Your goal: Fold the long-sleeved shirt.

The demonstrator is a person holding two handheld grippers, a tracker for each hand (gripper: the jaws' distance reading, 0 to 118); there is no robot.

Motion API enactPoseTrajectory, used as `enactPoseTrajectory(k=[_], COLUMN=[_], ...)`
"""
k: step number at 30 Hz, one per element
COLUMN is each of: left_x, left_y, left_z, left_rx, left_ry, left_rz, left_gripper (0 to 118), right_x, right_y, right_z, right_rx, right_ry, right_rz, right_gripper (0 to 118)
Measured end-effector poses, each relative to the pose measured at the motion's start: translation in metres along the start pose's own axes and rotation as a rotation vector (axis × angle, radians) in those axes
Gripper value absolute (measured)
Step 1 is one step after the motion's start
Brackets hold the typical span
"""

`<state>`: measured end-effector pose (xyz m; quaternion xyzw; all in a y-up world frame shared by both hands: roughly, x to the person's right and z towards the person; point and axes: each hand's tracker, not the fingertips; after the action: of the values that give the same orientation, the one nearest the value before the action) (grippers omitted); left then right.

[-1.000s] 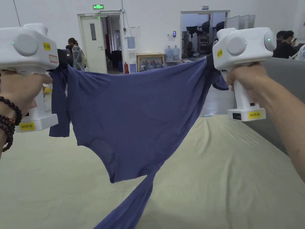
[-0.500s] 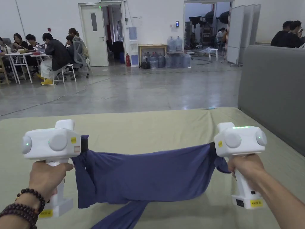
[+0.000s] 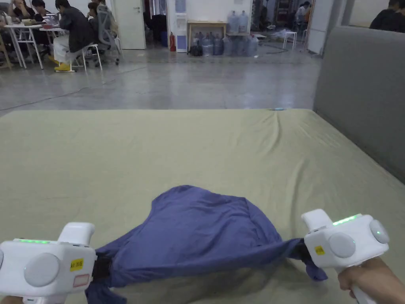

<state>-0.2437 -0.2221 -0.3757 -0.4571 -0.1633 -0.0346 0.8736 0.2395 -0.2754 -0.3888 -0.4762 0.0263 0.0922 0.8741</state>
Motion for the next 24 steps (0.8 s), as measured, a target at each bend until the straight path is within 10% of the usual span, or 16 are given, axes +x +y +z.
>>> enactPoseTrajectory(k=[4, 8, 9, 11, 14, 17, 19, 24], left_x=[0.003, 0.006, 0.007, 0.01, 0.013, 0.017, 0.022, 0.028], left_y=[-0.03, -0.025, -0.02, -0.014, 0.007, 0.023, 0.029, 0.041], left_z=[-0.016, -0.005, 0.002, 0.021, 0.056, 0.077, 0.079, 0.056], left_rx=[-0.04, -0.01, -0.006, 0.008, 0.134, 0.239, 0.289, 0.278], left_ry=[-0.023, -0.042, -0.056, -0.068, -0.097, -0.074, -0.063, -0.092], left_rz=[0.0, -0.013, -0.021, -0.034, -0.032, -0.004, -0.026, 0.028], left_gripper=[8, 16, 53, 110, 110, 90, 0, 0], right_x=[-0.014, -0.011, -0.009, -0.003, 0.01, 0.021, 0.024, 0.022], right_y=[-0.032, -0.036, -0.037, -0.033, -0.026, -0.019, -0.017, -0.014], right_z=[-0.025, -0.009, 0.002, 0.028, 0.072, 0.101, 0.106, 0.082], right_rx=[-0.104, -0.057, -0.051, -0.025, 0.104, 0.203, 0.24, 0.16], right_ry=[-0.015, 0.013, 0.018, 0.019, -0.002, 0.007, 0.024, 0.015], right_rz=[0.088, 0.071, 0.055, 0.044, -0.036, -0.186, -0.266, -0.246], right_gripper=[10, 37, 72, 90, 90, 81, 0, 0])
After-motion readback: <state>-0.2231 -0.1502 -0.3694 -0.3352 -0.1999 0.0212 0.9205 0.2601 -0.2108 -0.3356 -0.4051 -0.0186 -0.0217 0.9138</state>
